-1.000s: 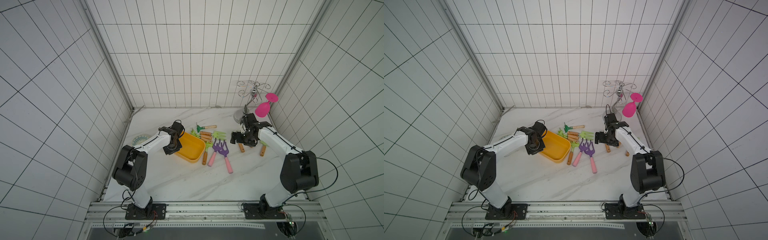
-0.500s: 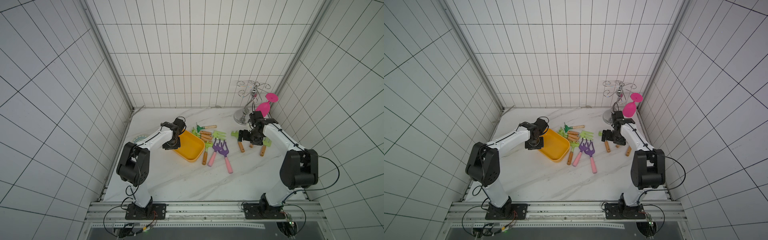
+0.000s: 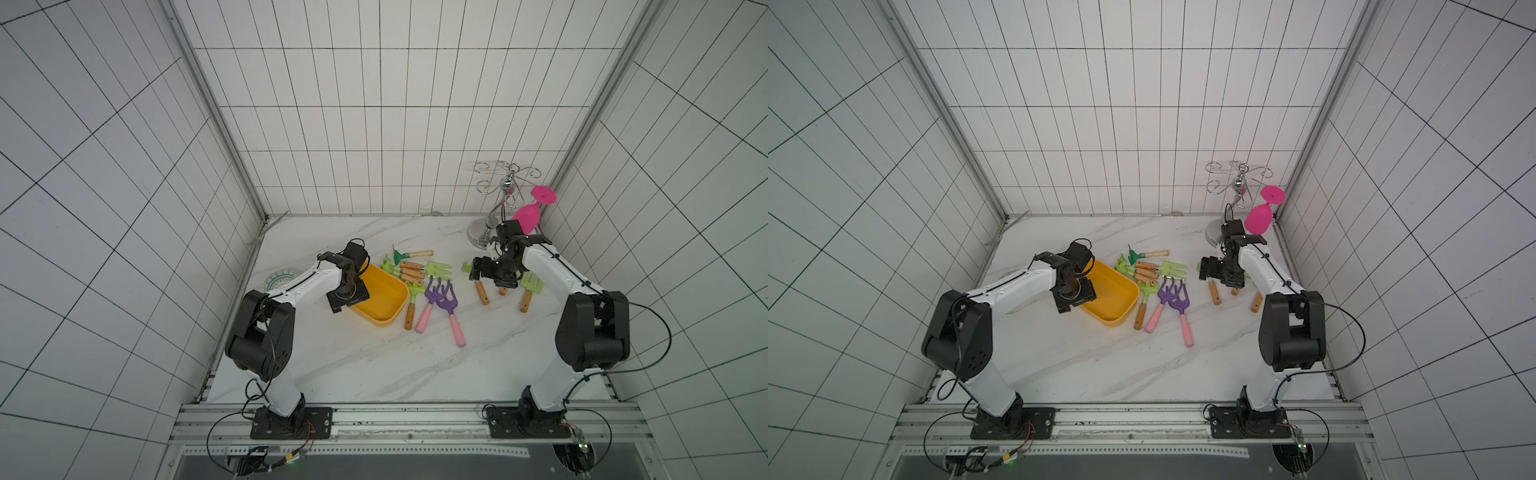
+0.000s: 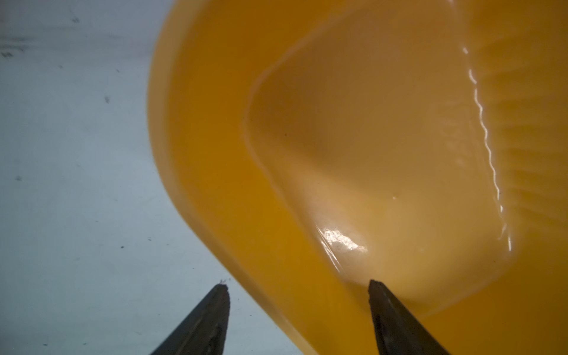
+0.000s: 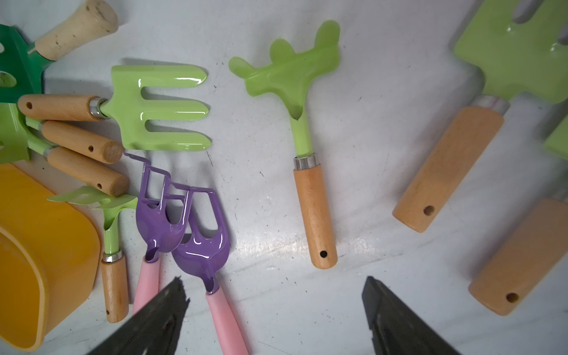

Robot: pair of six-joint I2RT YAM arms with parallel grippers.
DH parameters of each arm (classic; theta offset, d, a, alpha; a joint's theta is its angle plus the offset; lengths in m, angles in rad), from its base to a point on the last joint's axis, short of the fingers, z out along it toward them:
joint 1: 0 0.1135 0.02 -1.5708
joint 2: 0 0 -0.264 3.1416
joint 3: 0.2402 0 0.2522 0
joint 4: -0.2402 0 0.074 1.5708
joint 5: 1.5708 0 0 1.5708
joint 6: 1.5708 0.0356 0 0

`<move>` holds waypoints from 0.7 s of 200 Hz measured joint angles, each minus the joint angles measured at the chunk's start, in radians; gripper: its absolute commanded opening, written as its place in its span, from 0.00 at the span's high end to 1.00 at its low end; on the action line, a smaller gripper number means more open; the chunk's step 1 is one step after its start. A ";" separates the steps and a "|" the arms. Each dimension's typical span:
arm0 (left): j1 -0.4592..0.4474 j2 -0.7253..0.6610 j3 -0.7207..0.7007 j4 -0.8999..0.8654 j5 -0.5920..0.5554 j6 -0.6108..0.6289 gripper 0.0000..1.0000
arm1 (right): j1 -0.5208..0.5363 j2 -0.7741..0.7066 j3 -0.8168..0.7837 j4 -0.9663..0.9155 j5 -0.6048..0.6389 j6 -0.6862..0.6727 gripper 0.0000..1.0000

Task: Put the rake into the storage box
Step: Adjust the storage box at the center of the board.

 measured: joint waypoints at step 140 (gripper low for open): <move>0.031 0.147 0.123 -0.095 -0.060 0.240 0.90 | 0.002 -0.002 -0.047 0.027 0.002 0.011 0.09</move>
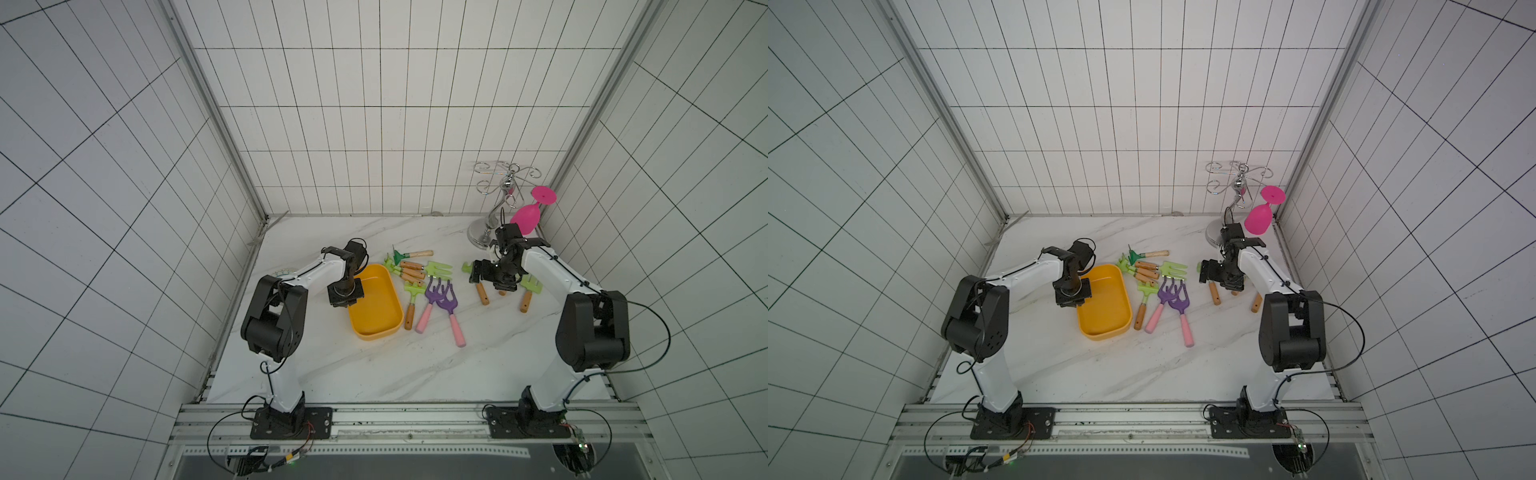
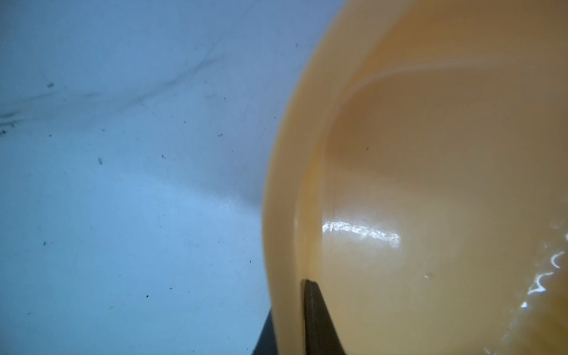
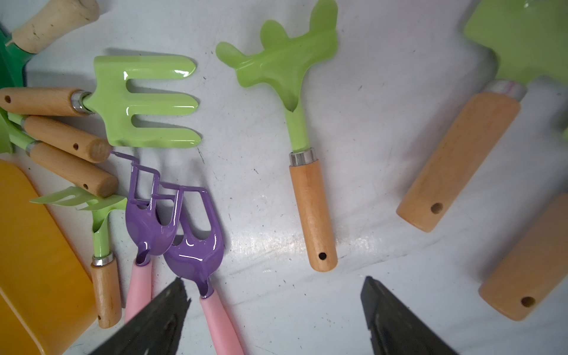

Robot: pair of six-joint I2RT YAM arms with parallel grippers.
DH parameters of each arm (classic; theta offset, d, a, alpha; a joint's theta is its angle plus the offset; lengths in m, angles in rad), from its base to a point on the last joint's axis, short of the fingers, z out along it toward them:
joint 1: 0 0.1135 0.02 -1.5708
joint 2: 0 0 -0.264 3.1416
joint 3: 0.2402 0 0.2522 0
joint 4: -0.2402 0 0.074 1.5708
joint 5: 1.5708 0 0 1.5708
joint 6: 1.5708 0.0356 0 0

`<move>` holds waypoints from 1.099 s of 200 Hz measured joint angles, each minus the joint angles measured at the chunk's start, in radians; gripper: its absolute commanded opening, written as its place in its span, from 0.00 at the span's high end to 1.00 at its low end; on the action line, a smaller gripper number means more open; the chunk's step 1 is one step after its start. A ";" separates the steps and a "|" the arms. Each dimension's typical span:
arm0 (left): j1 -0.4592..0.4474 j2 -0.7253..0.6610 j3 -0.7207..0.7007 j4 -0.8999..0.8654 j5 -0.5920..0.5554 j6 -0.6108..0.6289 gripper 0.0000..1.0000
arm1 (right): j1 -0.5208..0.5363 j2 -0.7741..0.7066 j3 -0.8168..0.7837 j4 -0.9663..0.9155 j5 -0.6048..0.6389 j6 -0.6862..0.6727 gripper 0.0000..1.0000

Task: Put the rake into the storage box
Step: Adjust the storage box at the center of the board.

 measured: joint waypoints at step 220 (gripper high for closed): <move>0.000 0.101 0.151 -0.142 -0.226 0.362 0.20 | 0.007 0.235 0.083 0.061 0.158 -0.061 0.28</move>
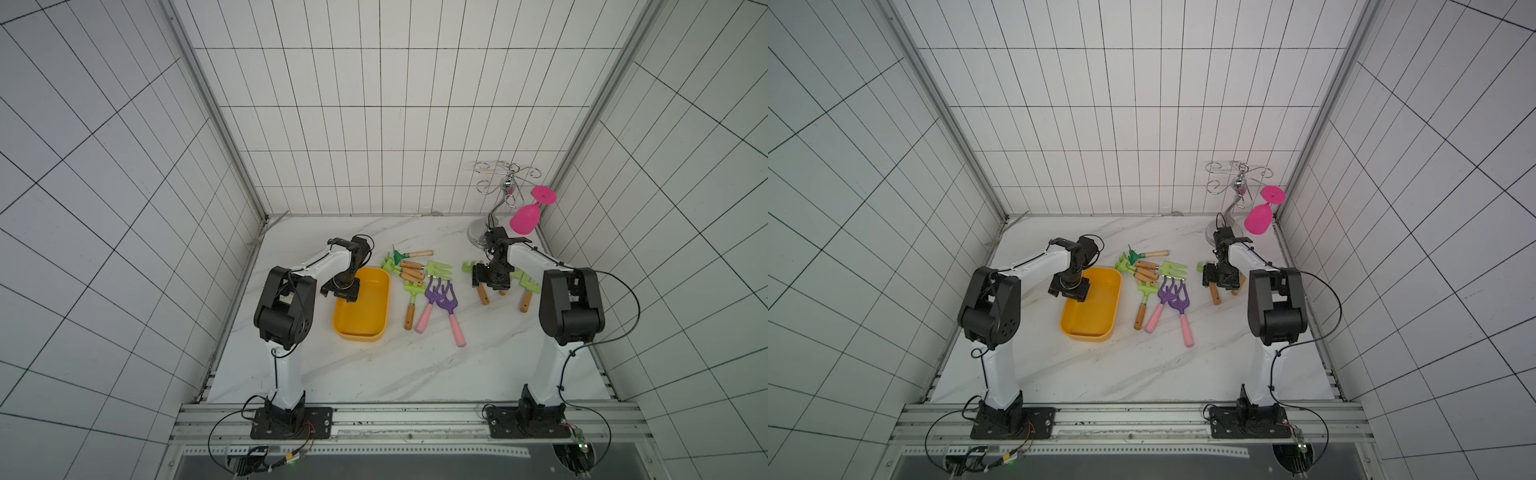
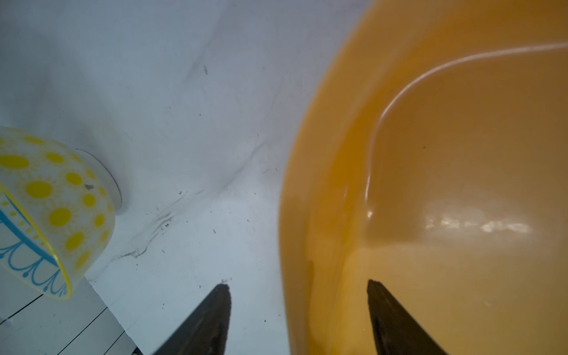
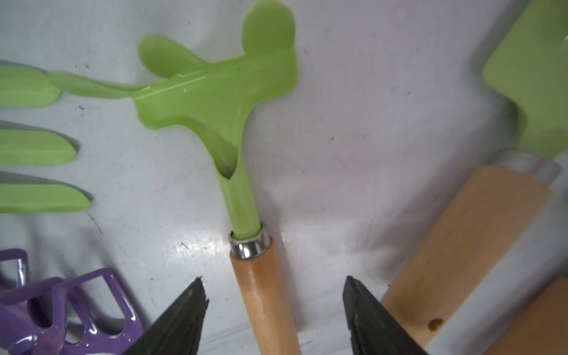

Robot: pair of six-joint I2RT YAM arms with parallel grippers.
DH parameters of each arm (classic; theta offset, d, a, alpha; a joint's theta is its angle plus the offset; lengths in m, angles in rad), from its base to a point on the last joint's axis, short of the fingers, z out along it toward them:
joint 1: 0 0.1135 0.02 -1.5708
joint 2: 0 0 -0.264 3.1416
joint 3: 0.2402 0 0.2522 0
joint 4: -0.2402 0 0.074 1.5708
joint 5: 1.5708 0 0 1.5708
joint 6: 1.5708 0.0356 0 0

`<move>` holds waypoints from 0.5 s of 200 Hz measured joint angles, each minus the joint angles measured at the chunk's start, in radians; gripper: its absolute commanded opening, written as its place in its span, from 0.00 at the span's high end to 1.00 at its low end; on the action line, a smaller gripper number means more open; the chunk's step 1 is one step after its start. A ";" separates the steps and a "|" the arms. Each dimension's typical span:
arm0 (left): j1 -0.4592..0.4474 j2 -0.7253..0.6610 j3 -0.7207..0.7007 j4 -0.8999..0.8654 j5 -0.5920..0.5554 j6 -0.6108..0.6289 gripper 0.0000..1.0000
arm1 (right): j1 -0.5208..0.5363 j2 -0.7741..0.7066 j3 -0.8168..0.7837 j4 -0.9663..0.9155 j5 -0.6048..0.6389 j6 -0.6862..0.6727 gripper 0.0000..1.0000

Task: Put the rake into the storage box
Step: Adjust the storage box at the center of the board.

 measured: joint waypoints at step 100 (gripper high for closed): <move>0.000 -0.215 0.088 -0.002 0.050 -0.014 0.17 | 0.045 0.070 0.048 0.031 0.043 -0.021 0.50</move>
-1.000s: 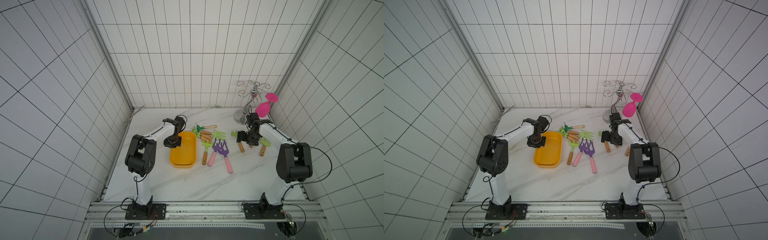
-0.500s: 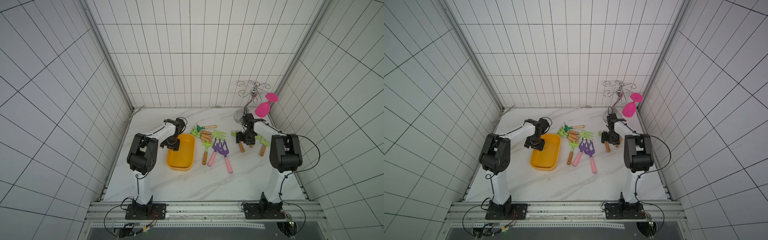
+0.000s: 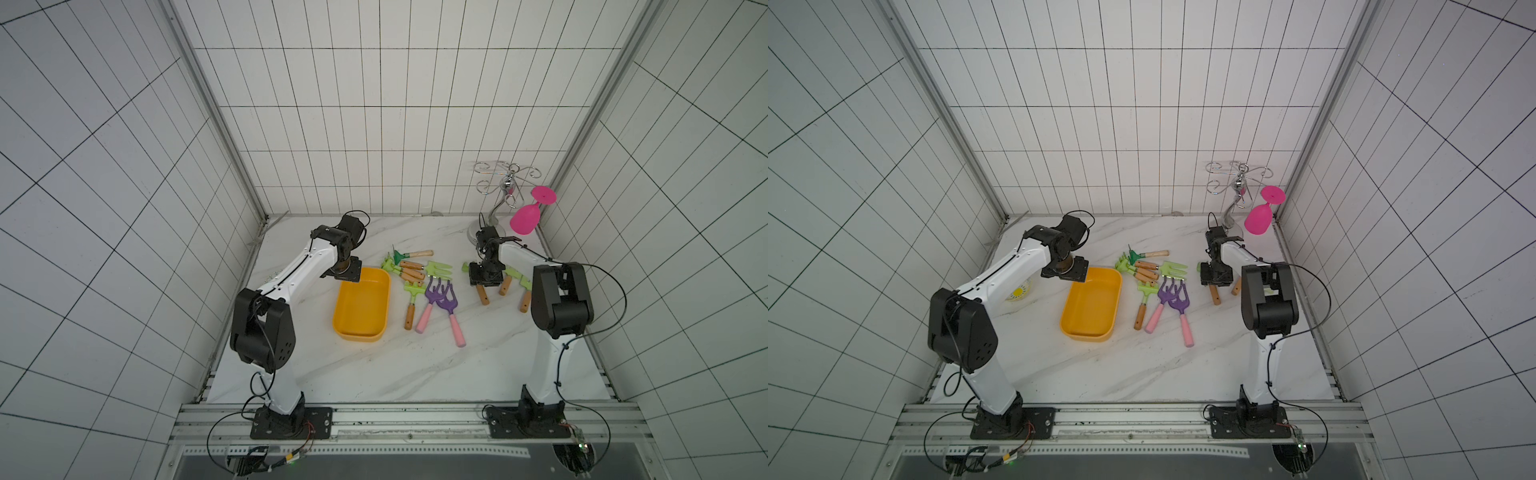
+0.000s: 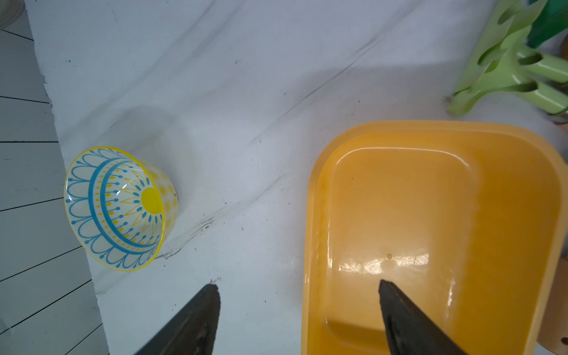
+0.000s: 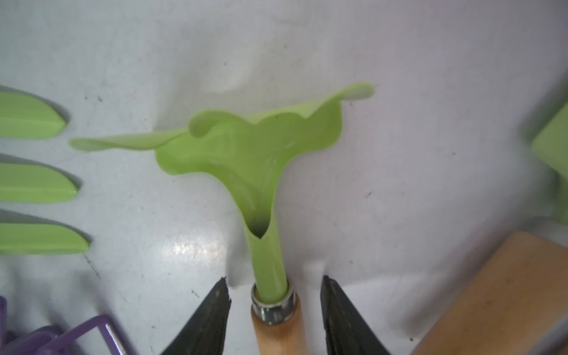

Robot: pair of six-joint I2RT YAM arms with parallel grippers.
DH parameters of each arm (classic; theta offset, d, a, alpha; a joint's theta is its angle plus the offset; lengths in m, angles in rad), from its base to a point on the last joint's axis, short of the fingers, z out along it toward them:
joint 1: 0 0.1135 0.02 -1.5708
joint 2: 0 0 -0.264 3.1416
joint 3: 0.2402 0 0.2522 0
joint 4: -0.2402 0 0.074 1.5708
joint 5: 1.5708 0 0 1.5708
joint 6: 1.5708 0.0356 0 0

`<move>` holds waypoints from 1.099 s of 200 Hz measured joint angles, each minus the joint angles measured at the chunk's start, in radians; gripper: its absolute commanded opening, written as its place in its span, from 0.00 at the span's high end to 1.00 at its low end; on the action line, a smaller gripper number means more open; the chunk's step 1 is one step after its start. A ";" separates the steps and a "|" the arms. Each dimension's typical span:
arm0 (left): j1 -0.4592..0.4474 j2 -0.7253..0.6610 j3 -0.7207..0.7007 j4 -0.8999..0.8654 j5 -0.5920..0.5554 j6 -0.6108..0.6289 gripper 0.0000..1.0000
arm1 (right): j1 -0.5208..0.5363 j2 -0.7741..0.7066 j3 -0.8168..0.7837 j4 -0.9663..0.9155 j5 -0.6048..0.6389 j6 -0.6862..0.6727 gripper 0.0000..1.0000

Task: Put the rake into the storage box
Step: Adjust the storage box at the center of the board, then pick up the rake at the center of the board.

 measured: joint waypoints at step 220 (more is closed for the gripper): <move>-0.256 -0.037 0.051 0.185 0.237 0.014 0.19 | 0.080 -0.144 0.001 -0.074 -0.016 0.157 0.86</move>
